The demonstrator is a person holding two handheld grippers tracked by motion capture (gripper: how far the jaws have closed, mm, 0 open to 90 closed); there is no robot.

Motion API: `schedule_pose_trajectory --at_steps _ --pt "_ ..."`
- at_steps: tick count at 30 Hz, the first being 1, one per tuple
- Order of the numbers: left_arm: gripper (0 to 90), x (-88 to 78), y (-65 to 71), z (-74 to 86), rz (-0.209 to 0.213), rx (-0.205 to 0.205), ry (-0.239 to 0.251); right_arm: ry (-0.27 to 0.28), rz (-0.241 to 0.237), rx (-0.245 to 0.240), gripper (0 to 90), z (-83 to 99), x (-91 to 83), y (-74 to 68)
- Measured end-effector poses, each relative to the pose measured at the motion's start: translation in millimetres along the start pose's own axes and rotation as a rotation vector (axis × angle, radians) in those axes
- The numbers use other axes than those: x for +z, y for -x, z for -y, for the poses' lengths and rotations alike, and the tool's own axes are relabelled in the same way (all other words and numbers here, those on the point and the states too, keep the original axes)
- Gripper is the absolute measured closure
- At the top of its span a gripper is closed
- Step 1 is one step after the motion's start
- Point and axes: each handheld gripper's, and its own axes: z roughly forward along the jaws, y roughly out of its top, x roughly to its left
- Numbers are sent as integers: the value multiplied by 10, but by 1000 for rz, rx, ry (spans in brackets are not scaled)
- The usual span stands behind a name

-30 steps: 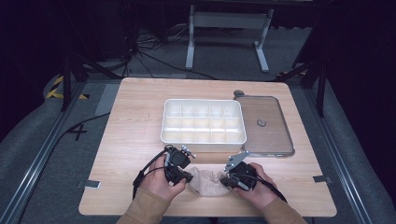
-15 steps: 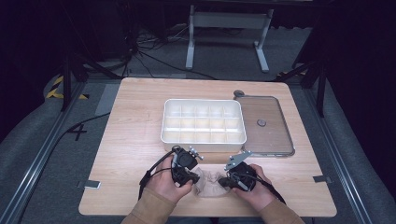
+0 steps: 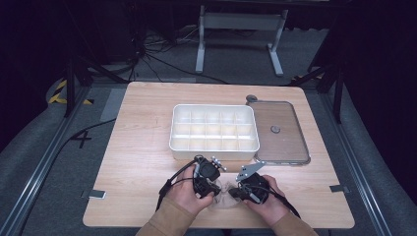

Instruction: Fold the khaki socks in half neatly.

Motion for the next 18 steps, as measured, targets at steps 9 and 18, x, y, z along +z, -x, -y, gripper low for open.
schedule_pose_trajectory --at_steps 9,18 --pt "862 137 -2 -38 14 7 -20 5 3 4 897 8 -2 -5" --pt "862 153 81 -90 33 34 7 10 1 10 897 17 -2 -1"
